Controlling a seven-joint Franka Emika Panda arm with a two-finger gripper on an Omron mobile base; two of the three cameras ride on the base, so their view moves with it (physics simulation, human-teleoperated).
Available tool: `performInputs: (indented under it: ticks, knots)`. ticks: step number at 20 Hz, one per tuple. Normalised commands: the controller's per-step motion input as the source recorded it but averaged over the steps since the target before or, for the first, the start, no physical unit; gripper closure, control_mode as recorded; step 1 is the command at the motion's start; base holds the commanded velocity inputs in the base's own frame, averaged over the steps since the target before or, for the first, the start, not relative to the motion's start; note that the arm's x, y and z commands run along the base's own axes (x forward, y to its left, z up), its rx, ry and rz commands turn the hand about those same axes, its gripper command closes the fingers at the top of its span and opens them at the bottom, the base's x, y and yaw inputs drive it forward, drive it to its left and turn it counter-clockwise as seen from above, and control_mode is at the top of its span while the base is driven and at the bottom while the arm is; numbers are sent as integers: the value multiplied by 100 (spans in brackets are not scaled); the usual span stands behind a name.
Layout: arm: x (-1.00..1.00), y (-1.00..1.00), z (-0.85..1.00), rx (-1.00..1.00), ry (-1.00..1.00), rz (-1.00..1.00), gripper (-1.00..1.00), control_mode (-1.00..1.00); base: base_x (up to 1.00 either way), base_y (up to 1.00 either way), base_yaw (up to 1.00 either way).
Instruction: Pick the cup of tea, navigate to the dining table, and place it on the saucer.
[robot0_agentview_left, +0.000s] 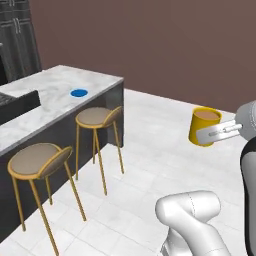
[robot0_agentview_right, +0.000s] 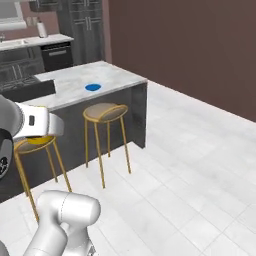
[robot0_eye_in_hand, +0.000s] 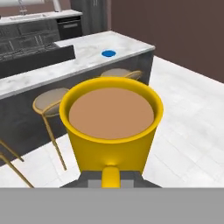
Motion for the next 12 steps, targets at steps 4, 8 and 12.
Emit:
performInputs:
  ticks: [4,8,12]
  knots:
    - [0,0,0,0,0,0,100,100,100,-61,53]
    - [0,0,0,0,0,0,100,100,100,-62,55]
    - [0,0,0,0,0,0,100,100,100,-61,56]
